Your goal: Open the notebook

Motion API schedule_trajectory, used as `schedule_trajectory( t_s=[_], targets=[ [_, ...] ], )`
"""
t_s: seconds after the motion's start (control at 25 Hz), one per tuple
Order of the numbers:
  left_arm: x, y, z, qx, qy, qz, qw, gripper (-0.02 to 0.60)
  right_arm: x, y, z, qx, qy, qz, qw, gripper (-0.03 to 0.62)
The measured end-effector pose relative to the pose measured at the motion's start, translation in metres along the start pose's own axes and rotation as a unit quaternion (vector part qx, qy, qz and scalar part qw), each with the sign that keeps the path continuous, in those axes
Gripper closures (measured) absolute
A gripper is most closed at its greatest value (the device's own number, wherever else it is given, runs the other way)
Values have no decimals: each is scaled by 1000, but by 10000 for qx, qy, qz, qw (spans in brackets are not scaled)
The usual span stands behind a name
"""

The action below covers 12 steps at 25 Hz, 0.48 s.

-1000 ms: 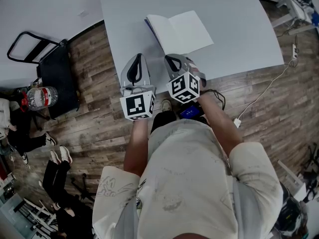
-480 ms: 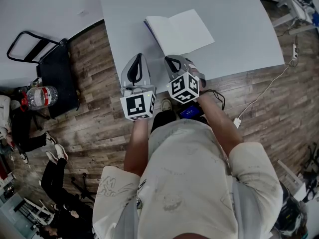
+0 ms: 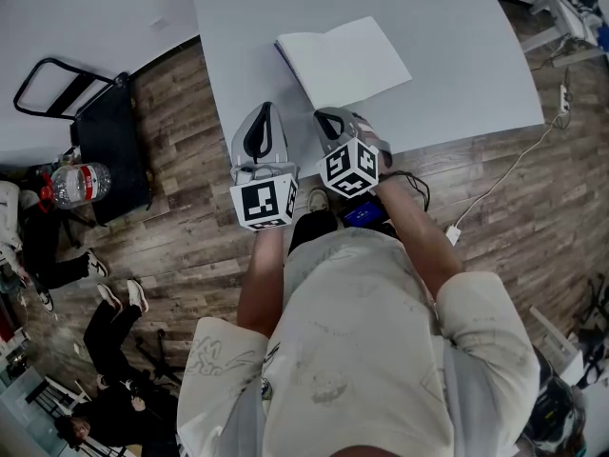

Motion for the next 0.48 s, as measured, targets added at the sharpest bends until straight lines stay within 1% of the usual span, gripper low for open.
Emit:
schedule_trajectory(
  t_s=[0.48],
  targets=[
    [2, 1, 1, -11, 12, 15, 10000, 563, -4, -11, 7, -4, 91, 136, 9999, 586]
  ],
)
Point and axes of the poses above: the fingertips, and each gripper's own axes: x backward along the fingers, z to its left, y out of its top, the point moved 5 cm from there along x, backward along the fingers, and after that the axes turned 15 degrees about -z, right-handed, at the moved point
